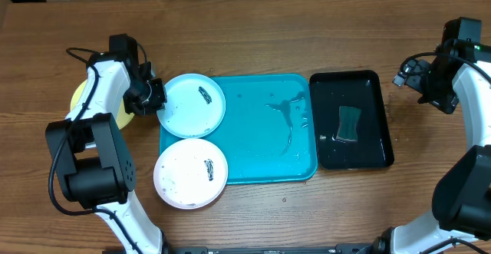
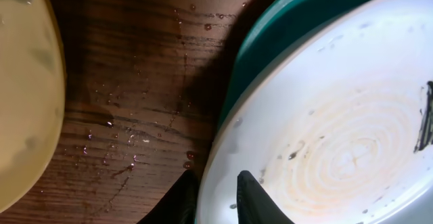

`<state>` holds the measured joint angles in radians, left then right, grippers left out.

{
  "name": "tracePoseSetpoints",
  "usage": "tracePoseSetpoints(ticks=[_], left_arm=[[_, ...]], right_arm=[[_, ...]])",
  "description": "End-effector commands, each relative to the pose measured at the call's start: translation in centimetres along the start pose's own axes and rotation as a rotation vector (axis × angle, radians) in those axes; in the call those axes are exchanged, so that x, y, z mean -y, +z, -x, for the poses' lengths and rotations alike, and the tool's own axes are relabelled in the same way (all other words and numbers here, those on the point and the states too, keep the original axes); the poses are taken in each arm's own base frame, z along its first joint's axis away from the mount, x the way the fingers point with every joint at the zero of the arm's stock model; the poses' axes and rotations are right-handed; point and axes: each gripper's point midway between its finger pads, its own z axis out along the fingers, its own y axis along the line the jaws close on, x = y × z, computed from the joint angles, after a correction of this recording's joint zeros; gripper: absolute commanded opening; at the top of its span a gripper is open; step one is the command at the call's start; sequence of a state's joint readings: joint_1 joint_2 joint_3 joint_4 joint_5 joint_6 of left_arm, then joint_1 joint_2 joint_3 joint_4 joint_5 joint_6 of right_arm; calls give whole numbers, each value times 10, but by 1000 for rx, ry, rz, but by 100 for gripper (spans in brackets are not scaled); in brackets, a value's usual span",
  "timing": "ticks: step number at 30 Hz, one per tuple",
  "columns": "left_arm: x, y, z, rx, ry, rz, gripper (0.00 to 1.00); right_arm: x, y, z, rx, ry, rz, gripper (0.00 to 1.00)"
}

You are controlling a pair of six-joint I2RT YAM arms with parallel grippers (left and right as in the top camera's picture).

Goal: Clean dirty plates on tray and stack at the side
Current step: 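Move the left gripper to the upper white plate and grip its rim, then slide the white plate right on the teal tray with the left gripper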

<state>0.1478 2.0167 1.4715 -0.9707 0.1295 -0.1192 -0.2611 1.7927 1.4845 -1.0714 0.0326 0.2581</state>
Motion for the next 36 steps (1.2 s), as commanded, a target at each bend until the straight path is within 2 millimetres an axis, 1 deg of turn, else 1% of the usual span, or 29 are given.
tracePoseSetpoints(ticks=[1,3,5,7,8,9,12,15,21,26,31,36], left_arm=[[-1,10,-8,-28,15,9,23],[-2,11,-9,-33,14,9,22],[-2,11,-10,-35,14,9,18],[-1,11,-10,-35,6,7,13],[0,11,-10,-36,6,1,6],[1,11,-10,-37,6,-4,4],[10,11,-11,-41,6,-60,4],[28,9,-12,-46,12,-150,4],[57,9,-21,-77,51,-221,4],[88,13,-35,-106,112,-223,4],[125,17,-53,-129,180,-213,4],[146,23,-68,-138,221,-158,4]], right_arm=[[-1,-4,6,20,1,2,100],[-1,-4,6,20,1,2,100],[-1,-4,6,20,1,2,100],[-1,-4,6,20,1,2,100],[-1,-4,6,20,1,2,100],[-1,-4,6,20,1,2,100],[-1,-4,6,20,1,2,100],[-1,-4,6,20,1,2,100],[-1,-4,6,20,1,2,100],[-1,-4,6,20,1,3,100],[-1,-4,6,20,1,2,100],[-1,-4,6,20,1,2,100]])
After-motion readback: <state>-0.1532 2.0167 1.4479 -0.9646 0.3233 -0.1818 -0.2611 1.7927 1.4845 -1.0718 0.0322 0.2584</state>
